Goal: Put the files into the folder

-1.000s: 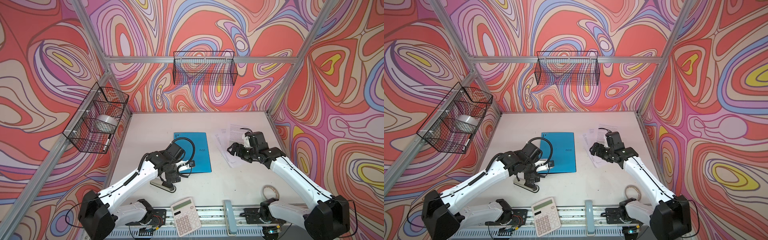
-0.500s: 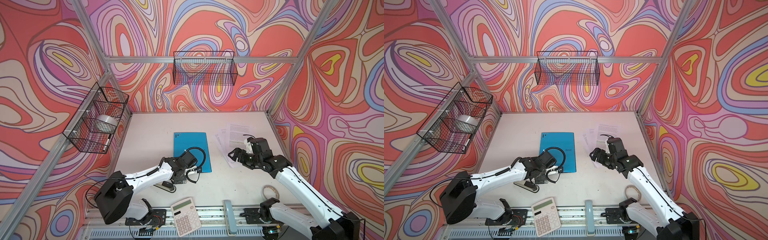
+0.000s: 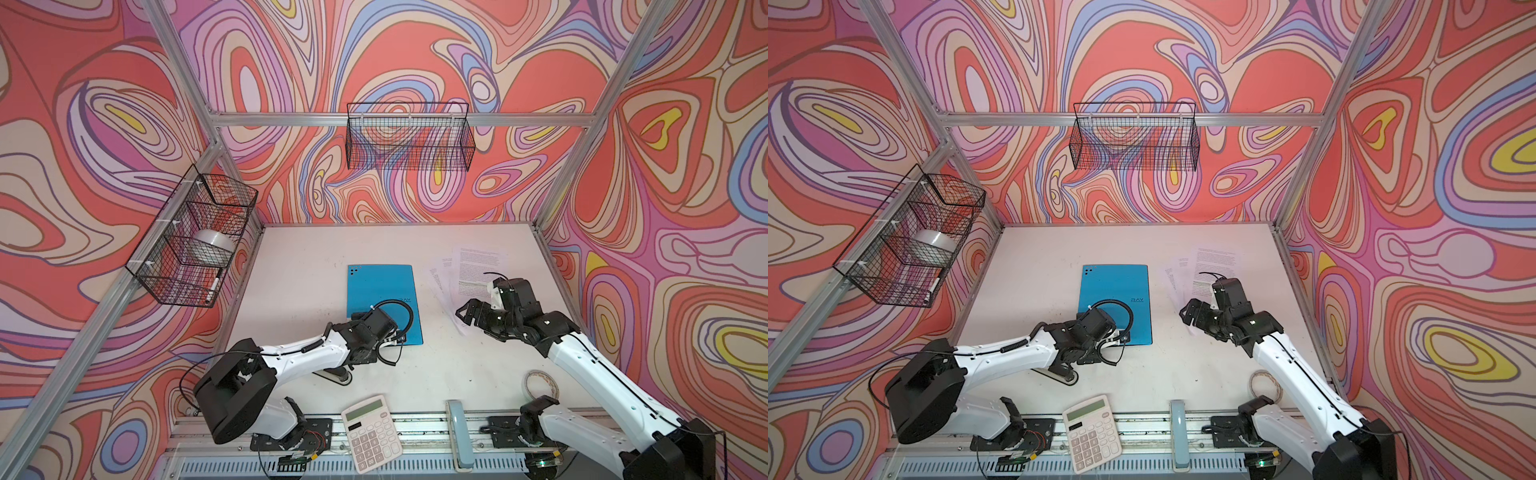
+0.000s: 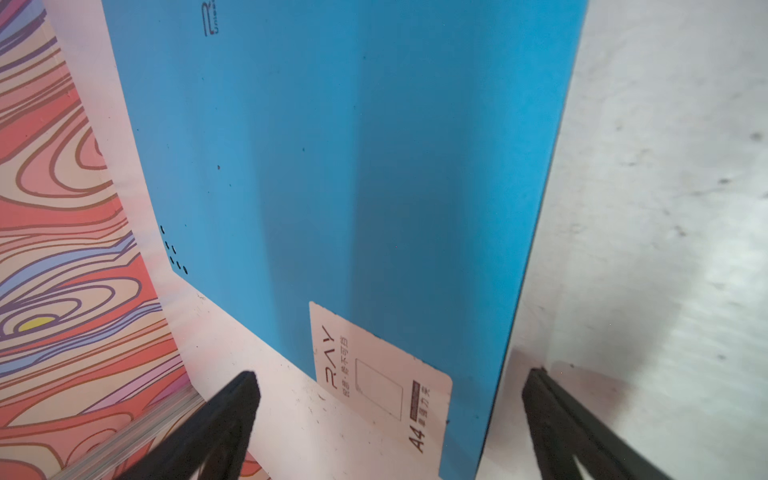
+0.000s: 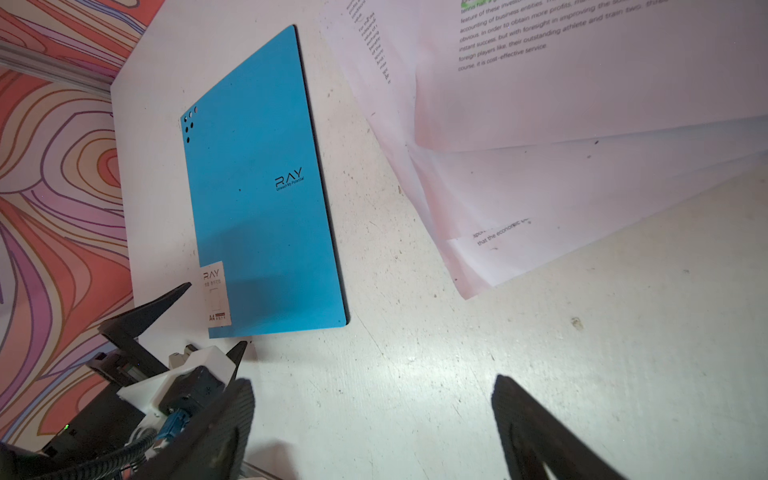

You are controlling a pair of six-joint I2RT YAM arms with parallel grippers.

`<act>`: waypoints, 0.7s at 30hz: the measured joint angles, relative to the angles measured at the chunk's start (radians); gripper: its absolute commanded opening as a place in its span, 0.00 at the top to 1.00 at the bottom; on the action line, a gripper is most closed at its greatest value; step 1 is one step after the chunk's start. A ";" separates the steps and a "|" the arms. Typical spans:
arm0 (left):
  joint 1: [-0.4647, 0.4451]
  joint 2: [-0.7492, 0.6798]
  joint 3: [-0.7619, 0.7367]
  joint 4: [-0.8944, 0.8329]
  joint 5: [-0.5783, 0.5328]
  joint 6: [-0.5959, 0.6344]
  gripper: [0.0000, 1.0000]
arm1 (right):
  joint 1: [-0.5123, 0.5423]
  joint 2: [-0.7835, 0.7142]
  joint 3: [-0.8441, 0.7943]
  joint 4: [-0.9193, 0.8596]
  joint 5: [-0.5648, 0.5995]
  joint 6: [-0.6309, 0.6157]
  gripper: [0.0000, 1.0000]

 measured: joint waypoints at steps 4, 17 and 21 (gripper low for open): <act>-0.006 0.003 -0.044 0.065 -0.034 0.016 0.00 | 0.000 0.000 -0.003 0.003 -0.003 0.004 0.06; -0.011 0.004 -0.061 0.233 -0.130 0.015 0.00 | 0.000 0.004 -0.018 0.064 -0.067 0.008 0.06; -0.011 0.004 -0.079 0.291 -0.167 0.014 0.00 | 0.000 0.039 -0.034 0.116 -0.122 0.009 0.06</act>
